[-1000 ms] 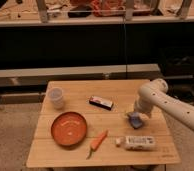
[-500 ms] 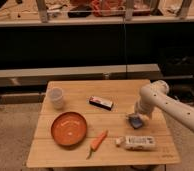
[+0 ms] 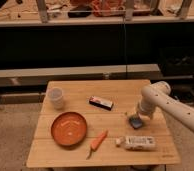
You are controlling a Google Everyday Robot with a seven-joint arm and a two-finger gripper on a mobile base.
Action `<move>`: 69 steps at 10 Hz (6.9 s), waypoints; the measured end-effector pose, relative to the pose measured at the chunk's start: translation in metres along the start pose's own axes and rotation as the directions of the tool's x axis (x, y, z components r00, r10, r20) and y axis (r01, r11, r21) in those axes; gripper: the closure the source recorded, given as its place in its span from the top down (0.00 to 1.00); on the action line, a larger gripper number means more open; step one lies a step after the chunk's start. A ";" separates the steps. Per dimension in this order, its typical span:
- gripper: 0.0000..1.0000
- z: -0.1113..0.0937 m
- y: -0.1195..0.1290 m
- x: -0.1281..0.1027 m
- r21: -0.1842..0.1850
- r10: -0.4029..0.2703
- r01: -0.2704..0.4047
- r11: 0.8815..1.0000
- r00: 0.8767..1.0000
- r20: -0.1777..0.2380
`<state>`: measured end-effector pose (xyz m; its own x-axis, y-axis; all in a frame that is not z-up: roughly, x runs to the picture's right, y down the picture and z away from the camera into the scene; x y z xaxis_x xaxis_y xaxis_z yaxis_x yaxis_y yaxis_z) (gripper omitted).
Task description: Wipe the white sponge on the table
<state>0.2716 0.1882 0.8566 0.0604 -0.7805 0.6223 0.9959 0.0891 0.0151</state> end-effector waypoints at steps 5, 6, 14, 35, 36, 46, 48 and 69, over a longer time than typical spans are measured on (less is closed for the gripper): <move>0.80 0.008 0.009 -0.004 -0.004 -0.020 0.020 1.000 1.000 0.024; 0.80 0.008 0.008 -0.004 -0.007 -0.022 0.023 1.000 0.999 0.027; 0.80 0.010 0.002 -0.006 -0.022 -0.044 0.045 0.999 0.998 0.048; 0.80 0.006 0.000 -0.014 -0.036 -0.049 0.052 0.998 0.996 0.074; 0.80 0.006 0.000 -0.015 -0.037 -0.049 0.052 0.998 0.996 0.075; 0.80 0.006 0.004 -0.019 -0.042 -0.039 0.043 0.998 0.995 0.090; 0.80 0.007 0.005 -0.020 -0.043 -0.038 0.042 0.998 0.995 0.095; 0.80 0.012 0.014 -0.025 -0.060 -0.019 0.026 0.998 0.993 0.120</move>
<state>0.2838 0.2164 0.8506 0.0330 -0.7018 0.7116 0.9994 0.0310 -0.0158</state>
